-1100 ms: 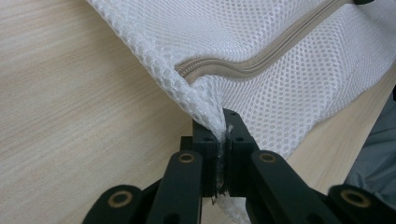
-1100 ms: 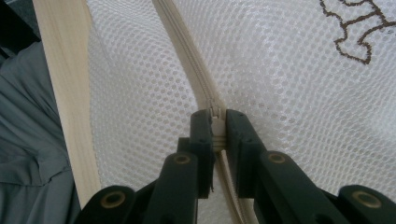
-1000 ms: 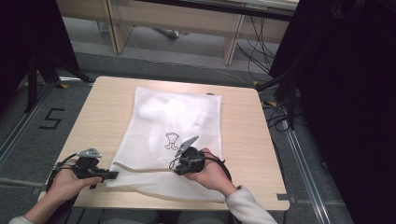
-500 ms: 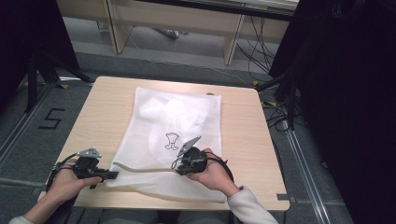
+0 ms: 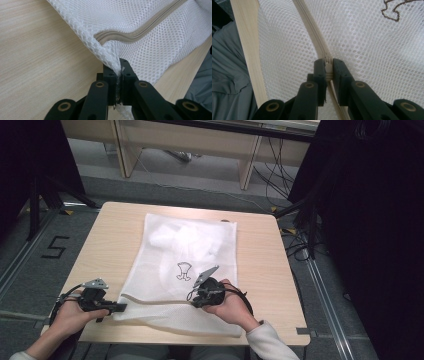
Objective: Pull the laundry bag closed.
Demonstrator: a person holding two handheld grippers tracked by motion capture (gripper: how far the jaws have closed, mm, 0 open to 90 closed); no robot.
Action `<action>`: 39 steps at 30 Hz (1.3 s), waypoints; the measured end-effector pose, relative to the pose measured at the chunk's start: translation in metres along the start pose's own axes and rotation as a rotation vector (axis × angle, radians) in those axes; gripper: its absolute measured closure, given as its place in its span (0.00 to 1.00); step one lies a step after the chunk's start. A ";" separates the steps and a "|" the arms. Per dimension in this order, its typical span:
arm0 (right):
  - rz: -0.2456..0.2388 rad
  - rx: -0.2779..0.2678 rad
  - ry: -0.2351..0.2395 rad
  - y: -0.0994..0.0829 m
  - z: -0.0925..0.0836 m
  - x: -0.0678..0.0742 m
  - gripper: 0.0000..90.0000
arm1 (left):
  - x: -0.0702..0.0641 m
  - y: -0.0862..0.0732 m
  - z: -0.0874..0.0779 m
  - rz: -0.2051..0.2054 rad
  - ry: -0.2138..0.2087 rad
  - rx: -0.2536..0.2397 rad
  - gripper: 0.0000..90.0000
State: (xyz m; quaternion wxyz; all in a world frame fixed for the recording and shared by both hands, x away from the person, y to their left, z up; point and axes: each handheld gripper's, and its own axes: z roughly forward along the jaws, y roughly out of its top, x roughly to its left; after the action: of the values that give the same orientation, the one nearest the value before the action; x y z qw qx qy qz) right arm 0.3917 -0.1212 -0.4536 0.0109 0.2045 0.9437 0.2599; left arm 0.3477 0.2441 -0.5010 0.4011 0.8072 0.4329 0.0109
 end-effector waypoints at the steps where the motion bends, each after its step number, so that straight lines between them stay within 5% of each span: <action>1: 0.001 0.000 0.000 0.000 0.000 0.000 0.91 | 0.000 0.000 -0.001 0.002 0.005 0.012 0.95; 39: 0.033 -0.006 -0.021 -0.019 -0.013 -0.006 0.91 | 0.000 0.000 0.000 0.002 0.002 0.004 0.95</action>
State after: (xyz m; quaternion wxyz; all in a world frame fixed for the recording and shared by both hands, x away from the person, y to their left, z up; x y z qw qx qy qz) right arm 0.3879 -0.1449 -0.4523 0.0172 0.2229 0.9392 0.2605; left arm 0.3478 0.2443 -0.5010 0.3990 0.8083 0.4328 0.0114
